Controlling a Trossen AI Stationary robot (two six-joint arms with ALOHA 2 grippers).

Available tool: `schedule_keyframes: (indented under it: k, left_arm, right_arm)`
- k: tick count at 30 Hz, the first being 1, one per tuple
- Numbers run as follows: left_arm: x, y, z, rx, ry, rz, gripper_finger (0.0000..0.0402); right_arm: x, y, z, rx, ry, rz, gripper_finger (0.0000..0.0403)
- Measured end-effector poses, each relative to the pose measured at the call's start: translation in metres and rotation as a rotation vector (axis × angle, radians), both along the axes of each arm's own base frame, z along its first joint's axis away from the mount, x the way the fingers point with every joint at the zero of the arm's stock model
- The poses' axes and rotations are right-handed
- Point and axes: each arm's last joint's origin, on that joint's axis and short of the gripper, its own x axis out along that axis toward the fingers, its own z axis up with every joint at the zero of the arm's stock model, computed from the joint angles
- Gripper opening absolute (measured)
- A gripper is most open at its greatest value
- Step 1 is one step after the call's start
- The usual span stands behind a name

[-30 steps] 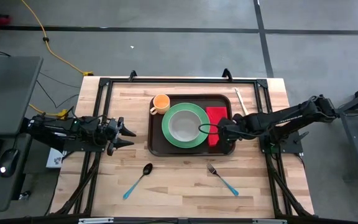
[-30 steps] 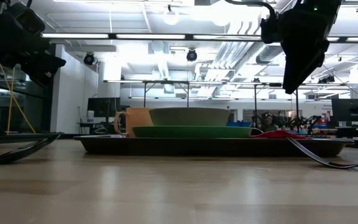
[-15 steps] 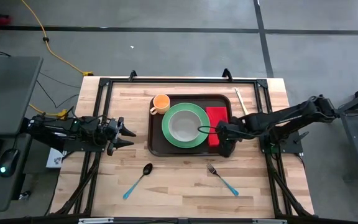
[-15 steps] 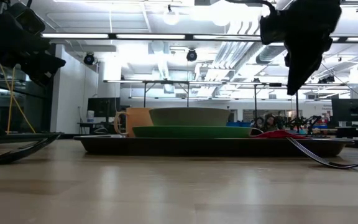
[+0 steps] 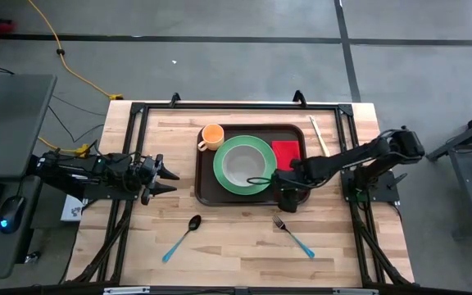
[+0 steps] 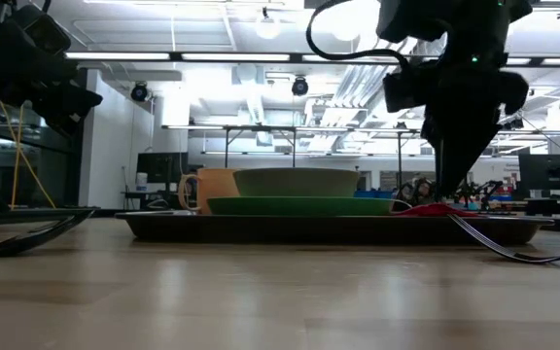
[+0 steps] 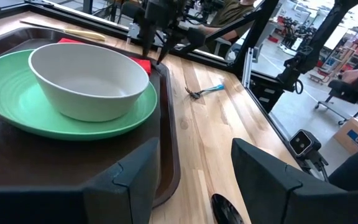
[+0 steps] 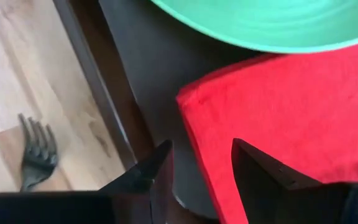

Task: Set up tray
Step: Put the red napkin on the brown serving tray to the right of the green plate

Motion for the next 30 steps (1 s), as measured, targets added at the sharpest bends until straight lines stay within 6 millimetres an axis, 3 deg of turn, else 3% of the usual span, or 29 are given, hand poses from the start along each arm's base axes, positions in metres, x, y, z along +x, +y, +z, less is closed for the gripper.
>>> schedule_keyframes:
  k: [30]
  left_arm:
    - [-0.0001, -0.0001, -0.0005, -0.02, 0.009, 0.001, 0.023]
  right_arm:
    - [0.0081, -0.003, -0.0081, -0.003, -0.003, 0.114, 0.014]
